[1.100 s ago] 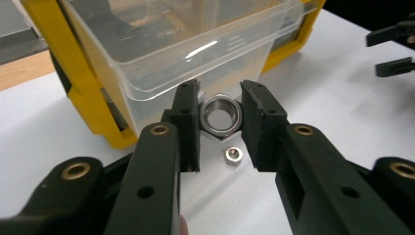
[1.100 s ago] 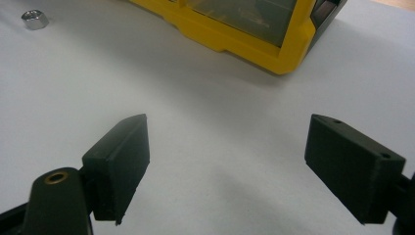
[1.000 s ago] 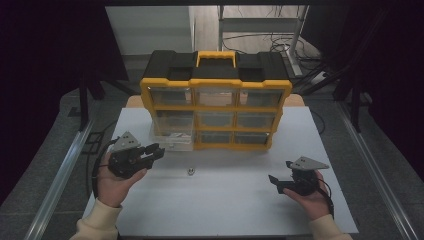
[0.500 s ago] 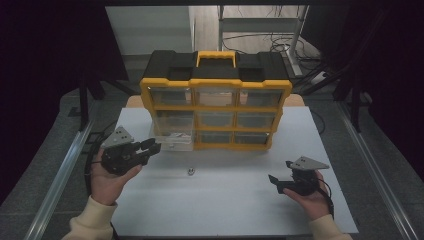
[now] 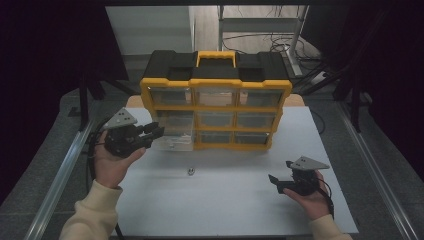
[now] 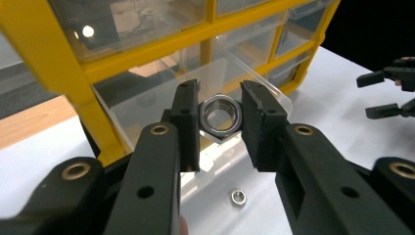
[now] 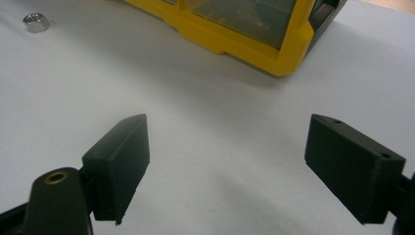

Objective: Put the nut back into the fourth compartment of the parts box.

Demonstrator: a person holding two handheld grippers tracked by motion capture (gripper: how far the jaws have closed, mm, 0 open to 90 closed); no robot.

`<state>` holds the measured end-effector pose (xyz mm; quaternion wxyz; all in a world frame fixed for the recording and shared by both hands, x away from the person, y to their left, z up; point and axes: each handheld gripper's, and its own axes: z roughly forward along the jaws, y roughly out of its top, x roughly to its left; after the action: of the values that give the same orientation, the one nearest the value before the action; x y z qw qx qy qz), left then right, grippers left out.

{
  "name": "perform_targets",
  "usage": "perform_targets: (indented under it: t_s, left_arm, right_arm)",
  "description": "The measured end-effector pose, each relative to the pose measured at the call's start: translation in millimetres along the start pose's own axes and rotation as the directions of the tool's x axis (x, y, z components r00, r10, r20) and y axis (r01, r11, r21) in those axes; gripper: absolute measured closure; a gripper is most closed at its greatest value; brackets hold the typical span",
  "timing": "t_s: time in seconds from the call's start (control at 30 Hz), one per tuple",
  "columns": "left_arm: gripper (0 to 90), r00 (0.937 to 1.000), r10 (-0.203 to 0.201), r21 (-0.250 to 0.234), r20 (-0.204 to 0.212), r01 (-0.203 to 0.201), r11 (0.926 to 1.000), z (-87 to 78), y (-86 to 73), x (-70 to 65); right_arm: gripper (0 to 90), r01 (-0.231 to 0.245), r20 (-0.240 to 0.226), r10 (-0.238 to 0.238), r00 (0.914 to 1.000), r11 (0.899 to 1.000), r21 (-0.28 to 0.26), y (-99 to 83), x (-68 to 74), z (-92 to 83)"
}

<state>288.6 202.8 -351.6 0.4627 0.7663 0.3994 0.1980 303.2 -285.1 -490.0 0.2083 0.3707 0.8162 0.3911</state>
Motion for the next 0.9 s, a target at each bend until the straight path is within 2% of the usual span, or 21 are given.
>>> perform_targets:
  t_s: [0.23,0.4,0.47,0.5,0.6,0.63,0.73,0.9]
  left_arm:
    - [70.2,0.9999,0.011,0.03,0.006,-0.011,0.9995,27.3,15.4,0.1]
    - [70.1,0.9997,0.01,0.048,0.024,-0.012,0.9988,49.0,20.6,-2.6]
    - [69.2,0.9998,0.007,0.051,0.019,-0.008,0.9987,54.3,20.5,-3.0]
    - [65.4,0.9999,0.001,0.047,0.017,-0.002,0.9989,56.9,20.4,-3.0]
    - [34.7,0.9999,-0.001,0.049,-0.013,0.002,0.9988,57.9,19.3,-4.1]
    - [30.3,0.9998,0.002,0.044,-0.021,-0.001,0.999,56.7,18.5,-4.2]
    - [22.0,0.9997,-0.014,0.019,-0.022,0.014,0.9997,48.1,13.5,-2.2]
    - [16.5,0.999,-0.017,0.002,-0.042,0.017,0.9999,31.0,3.9,2.2]
  right_arm:
    - [17.2,-0.002,0.001,0.002,1.0,1.0,0.004,-0.6,-0.4,0.6]
    - [17.2,-0.003,0.0,0.003,1.0,1.0,0.006,-1.1,-0.5,0.6]
    - [17.2,-0.003,0.001,0.003,1.0,1.0,0.007,-1.5,-0.9,0.6]
    - [17.2,-0.003,0.002,0.003,1.0,1.0,0.007,-1.6,-1.0,0.6]
    - [17.2,-0.006,0.002,0.006,1.0,1.0,0.008,-2.1,-1.6,-0.1]
    - [17.2,-0.006,0.003,0.006,1.0,1.0,0.008,-2.3,-1.6,-0.2]
    - [17.2,-0.007,0.003,0.007,1.0,1.0,0.008,-2.4,-1.7,-0.2]
    - [17.2,-0.002,0.003,0.002,1.0,1.0,0.008,-1.8,-0.6,0.5]
